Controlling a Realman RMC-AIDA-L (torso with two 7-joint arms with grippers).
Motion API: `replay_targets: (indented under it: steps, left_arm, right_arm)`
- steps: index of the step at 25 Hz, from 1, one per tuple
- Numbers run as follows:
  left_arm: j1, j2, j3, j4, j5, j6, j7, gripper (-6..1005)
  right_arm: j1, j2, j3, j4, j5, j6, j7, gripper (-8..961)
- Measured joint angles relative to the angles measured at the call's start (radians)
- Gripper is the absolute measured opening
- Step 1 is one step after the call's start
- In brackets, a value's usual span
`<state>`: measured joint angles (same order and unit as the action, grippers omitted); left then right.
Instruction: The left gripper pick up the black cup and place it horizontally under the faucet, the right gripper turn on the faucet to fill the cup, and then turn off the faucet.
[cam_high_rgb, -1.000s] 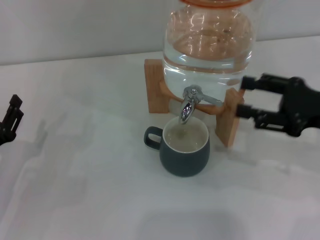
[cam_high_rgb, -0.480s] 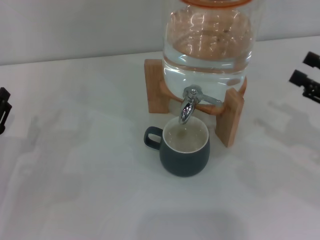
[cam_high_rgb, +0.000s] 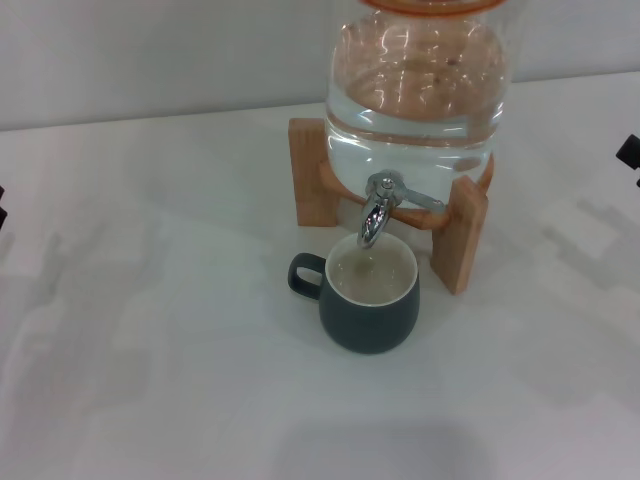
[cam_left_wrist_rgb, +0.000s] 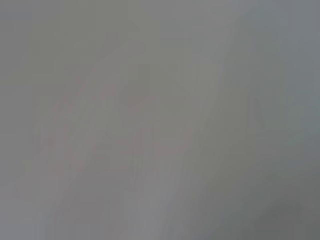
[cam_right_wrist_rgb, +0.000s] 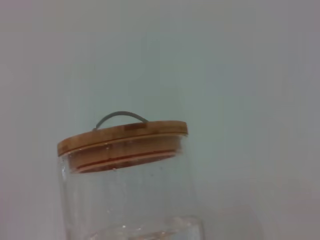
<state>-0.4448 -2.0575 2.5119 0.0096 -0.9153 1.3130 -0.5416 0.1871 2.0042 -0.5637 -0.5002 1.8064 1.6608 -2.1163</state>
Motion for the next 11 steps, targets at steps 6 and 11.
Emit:
replay_targets:
  steps: [6, 11]
  left_arm:
    - [0.000, 0.002, 0.000, -0.002, 0.000, 0.000, -0.012, 600]
    - [0.004, 0.003, -0.001, -0.002, 0.000, 0.011, -0.027, 600]
  right_arm:
    - [-0.005, -0.001, 0.006, 0.024, 0.010, -0.004, -0.025, 723]
    - [-0.007, -0.001, 0.008, 0.048, 0.021, 0.000, -0.053, 723]
